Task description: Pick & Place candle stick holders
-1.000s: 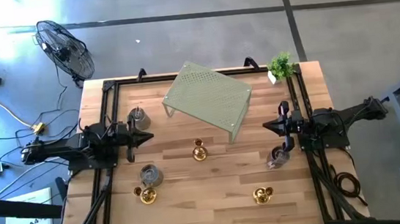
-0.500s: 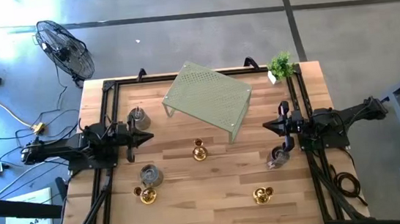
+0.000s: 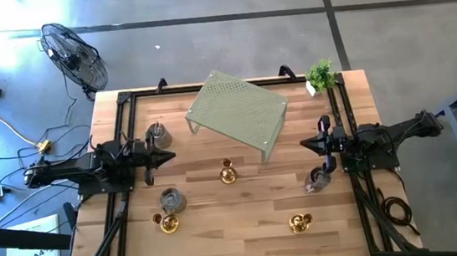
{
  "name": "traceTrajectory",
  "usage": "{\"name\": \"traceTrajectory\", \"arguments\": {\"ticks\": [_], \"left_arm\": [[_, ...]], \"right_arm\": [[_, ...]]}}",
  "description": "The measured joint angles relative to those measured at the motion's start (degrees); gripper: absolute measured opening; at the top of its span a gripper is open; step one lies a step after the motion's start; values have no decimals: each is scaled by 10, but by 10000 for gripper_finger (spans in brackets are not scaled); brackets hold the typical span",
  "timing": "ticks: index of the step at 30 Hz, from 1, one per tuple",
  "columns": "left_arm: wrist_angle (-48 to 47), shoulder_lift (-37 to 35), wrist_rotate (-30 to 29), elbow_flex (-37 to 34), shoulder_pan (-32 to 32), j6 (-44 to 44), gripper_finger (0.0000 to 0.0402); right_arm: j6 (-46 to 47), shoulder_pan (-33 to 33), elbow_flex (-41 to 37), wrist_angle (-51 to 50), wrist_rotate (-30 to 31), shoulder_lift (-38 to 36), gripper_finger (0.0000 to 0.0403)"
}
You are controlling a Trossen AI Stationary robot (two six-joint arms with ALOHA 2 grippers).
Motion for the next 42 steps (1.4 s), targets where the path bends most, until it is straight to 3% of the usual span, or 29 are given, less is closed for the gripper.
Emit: {"name": "traceTrajectory", "arguments": {"ticks": [24, 35, 42], "left_arm": [[30, 0, -2, -1, 0, 1, 1], [40, 0, -49, -1, 0, 4, 1], [65, 0, -28, -1, 0, 5, 1]], "right_arm": [[0, 0, 0, 0, 0, 0, 3], [0, 0, 0, 0, 0, 0, 1], [0, 0, 0, 0, 0, 0, 3]]}}
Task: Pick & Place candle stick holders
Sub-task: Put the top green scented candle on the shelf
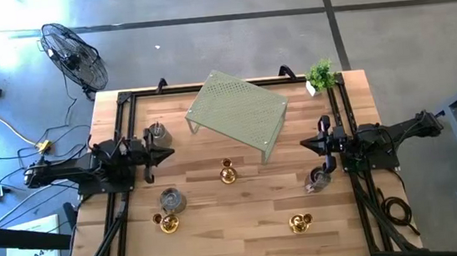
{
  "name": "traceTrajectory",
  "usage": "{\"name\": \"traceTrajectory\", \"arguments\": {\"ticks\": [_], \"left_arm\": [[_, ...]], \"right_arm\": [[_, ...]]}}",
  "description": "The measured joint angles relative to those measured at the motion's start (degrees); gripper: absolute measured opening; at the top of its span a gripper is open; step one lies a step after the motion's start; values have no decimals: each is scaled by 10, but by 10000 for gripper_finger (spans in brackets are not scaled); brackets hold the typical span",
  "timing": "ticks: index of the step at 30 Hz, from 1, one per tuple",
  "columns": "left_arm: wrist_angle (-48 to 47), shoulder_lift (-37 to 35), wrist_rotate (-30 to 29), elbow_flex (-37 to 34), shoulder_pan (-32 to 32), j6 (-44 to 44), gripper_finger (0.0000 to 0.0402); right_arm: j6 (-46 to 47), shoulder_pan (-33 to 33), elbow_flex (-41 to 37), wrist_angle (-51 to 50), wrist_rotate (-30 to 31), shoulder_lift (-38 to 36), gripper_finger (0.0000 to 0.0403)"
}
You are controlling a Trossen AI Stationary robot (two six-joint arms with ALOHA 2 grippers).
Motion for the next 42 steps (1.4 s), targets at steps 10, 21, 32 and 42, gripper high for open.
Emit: {"name": "traceTrajectory", "arguments": {"ticks": [10, 21, 32, 42], "left_arm": [[-13, 0, 8, 0, 0, -5, 1], [-9, 0, 56, 0, 0, 45, 1], [-8, 0, 29, 0, 0, 19, 1], [-3, 0, -61, 0, 0, -40, 106]], "right_arm": [[0, 0, 0, 0, 0, 0, 5], [0, 0, 0, 0, 0, 0, 2], [0, 0, 0, 0, 0, 0, 1], [0, 0, 0, 0, 0, 0, 3]]}}
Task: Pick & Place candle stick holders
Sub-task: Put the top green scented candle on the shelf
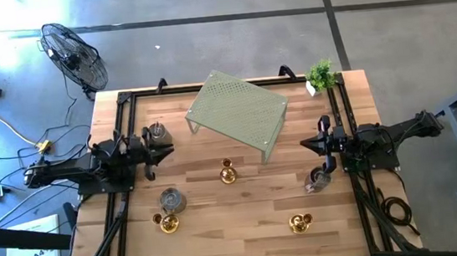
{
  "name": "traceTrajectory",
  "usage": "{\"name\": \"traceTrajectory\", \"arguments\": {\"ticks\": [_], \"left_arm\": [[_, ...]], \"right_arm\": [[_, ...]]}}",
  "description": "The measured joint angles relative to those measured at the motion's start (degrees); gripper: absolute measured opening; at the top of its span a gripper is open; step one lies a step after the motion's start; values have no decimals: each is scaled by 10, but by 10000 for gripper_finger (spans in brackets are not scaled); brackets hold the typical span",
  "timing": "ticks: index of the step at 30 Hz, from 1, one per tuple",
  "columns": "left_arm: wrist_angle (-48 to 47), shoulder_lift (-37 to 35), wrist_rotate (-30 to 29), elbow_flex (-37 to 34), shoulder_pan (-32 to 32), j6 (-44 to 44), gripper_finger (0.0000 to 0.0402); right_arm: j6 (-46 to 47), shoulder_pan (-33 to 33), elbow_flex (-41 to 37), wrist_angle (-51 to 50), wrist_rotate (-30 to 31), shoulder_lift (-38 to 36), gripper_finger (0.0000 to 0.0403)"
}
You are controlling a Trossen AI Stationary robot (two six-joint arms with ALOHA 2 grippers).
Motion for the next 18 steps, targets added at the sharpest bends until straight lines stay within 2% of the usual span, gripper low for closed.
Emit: {"name": "traceTrajectory", "arguments": {"ticks": [5, 8, 13, 18], "left_arm": [[1, 0, -95, 0, 0, -35, 201], [1, 0, -104, 0, 0, -34, 237], [4, 0, -125, 0, 0, 35, 265], [3, 0, -124, 0, 0, 51, 270]], "right_arm": [[0, 0, 0, 0, 0, 0, 2], [0, 0, 0, 0, 0, 0, 4], [0, 0, 0, 0, 0, 0, 3], [0, 0, 0, 0, 0, 0, 1]]}}
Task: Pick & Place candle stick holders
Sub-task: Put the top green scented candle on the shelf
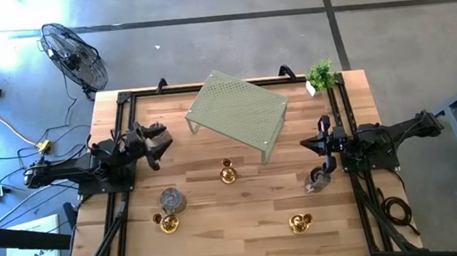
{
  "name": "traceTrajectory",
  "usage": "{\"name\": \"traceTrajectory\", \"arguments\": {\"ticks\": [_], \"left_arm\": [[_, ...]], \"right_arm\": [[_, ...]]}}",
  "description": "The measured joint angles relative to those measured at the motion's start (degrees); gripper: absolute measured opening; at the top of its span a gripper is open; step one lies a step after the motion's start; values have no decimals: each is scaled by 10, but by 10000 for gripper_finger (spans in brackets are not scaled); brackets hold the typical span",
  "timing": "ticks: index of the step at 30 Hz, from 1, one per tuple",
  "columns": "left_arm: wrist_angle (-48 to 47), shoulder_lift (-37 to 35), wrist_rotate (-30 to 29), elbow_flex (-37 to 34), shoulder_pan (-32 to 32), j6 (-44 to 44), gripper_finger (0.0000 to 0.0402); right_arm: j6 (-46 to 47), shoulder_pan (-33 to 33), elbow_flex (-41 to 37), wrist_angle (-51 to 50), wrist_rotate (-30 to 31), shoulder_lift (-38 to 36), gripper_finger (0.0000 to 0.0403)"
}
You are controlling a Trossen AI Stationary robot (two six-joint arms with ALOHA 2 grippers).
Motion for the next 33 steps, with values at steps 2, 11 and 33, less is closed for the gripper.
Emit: {"name": "traceTrajectory", "arguments": {"ticks": [2, 11, 33], "left_arm": [[1, 0, 7, 0, 0, -2, 270], [-4, 0, 22, 0, 0, -1, 270], [-10, 10, -20, 1, 0, 44, 386]], "right_arm": [[0, 0, 0, 0, 0, 0, 2], [0, 0, 0, 0, 0, 0, 1], [0, 0, 0, 0, 0, 0, 4]]}}
